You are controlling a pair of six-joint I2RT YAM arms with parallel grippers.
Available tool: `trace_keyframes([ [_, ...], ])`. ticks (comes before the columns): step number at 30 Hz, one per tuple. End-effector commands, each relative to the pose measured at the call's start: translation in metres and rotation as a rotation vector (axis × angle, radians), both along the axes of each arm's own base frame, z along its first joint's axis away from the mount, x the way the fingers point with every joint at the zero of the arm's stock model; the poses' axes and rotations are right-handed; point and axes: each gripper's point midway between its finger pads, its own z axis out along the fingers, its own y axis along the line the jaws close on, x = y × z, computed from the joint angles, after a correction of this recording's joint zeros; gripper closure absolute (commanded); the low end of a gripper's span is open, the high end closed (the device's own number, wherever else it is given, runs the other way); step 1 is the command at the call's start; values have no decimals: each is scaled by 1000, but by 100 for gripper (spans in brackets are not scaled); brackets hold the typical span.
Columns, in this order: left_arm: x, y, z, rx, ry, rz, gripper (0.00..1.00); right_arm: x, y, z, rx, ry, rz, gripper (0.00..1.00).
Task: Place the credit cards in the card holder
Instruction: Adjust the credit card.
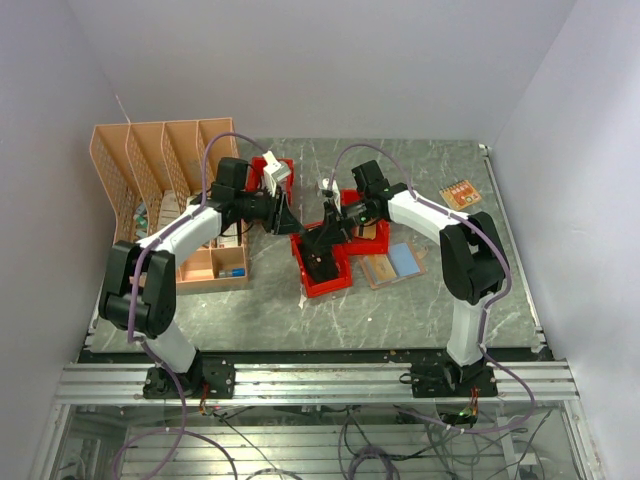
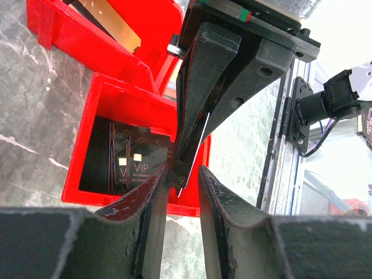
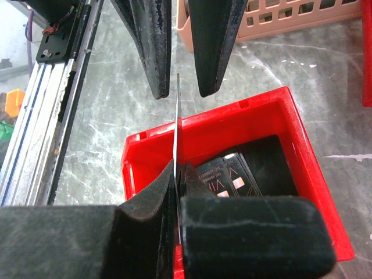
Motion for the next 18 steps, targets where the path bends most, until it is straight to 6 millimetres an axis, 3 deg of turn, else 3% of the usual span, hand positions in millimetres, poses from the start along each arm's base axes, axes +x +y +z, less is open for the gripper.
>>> trace_keyframes([
  [1, 3, -6, 8, -33, -23, -40, 64, 2, 4, 1, 16, -1, 19, 100],
  [9, 2, -10, 4, -28, -5, -60, 74, 1, 5, 0, 17, 3, 24, 100],
  [12, 0, -11, 3, -30, 9, -75, 92, 0, 5, 0, 18, 5, 25, 100],
  [17, 1, -12, 1, -22, 2, -70, 93, 1, 5, -4, 9, 9, 21, 100],
  [18, 3, -12, 1, -19, -5, -66, 93, 1, 4, -6, 0, 13, 16, 95],
])
